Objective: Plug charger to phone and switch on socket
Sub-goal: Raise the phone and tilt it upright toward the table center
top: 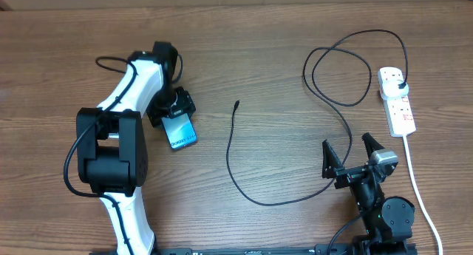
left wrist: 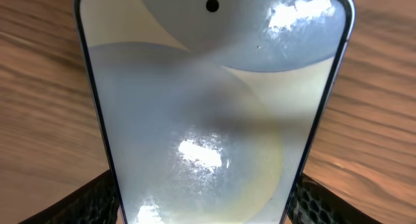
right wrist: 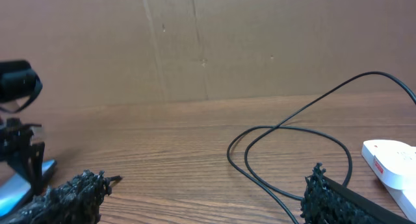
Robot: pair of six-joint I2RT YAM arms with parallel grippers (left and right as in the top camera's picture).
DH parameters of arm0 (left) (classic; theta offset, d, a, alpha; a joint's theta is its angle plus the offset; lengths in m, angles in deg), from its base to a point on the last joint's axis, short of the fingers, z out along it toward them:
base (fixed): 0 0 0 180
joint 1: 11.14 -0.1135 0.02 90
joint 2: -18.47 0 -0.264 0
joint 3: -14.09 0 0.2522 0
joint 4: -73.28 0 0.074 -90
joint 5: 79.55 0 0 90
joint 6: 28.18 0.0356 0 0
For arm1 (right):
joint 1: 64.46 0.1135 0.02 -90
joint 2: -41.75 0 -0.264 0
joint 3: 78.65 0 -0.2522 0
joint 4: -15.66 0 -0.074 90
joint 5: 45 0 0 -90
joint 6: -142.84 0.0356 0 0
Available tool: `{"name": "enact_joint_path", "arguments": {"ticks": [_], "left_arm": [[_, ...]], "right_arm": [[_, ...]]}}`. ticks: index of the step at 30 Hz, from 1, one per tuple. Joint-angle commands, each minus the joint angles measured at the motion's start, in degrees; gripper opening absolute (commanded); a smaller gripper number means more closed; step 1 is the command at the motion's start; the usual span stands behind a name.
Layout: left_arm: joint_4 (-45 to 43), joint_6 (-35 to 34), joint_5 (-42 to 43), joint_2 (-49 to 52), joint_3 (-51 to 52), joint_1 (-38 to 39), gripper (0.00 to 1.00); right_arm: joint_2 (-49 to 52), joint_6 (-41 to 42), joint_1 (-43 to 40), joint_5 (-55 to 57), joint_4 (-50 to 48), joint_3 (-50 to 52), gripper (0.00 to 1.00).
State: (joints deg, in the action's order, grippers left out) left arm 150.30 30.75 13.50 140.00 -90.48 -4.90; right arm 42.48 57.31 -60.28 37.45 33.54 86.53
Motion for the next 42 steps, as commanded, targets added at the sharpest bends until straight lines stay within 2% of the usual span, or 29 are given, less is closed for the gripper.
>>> {"name": "enact_joint_path", "arguments": {"ticks": [1,7,13,17,21,31,35,42], "left_arm": [[2.56,1.95,1.27,-0.33,-6.43,-0.11,0.72],[8.04,2.80,6.75,-0.33,-12.76,-0.11,0.72],[8.94,2.75,19.23,-0.33,-12.92,-0.11,0.70],[9.18,2.75,28.98,-0.33,-12.92,-0.11,0.63],[9.75,2.51,35.12,-0.33,-12.92,0.04,0.62],[13.84,-6.97,45.70,-0.31,-12.92,0.55,0.55],[15.82,-8.66,48.61,-0.31,-12.92,0.55,0.50],[17.81,-9.35,49.16,-0.33,-12.92,0.52,0.53]], "right_arm": [[-0.57,0.15,0.31,-0.17,-0.17,0.61,1.00],[-0.57,0.15,0.31,-0.17,-0.17,0.61,1.00],[-0.57,0.15,0.31,-0.17,-0.17,0.61,1.00],[-0.57,0.15,0.31,-0.17,-0.17,0.61,1.00],[-0.57,0.15,0.31,-0.17,-0.17,0.61,1.00],[-0.57,0.15,0.31,-0.17,-0.17,0.61,1.00],[-0.57,0.15,0.31,-0.17,-0.17,0.61,1.00],[-0.57,0.15,0.31,-0.17,-0.17,0.61,1.00]]}}
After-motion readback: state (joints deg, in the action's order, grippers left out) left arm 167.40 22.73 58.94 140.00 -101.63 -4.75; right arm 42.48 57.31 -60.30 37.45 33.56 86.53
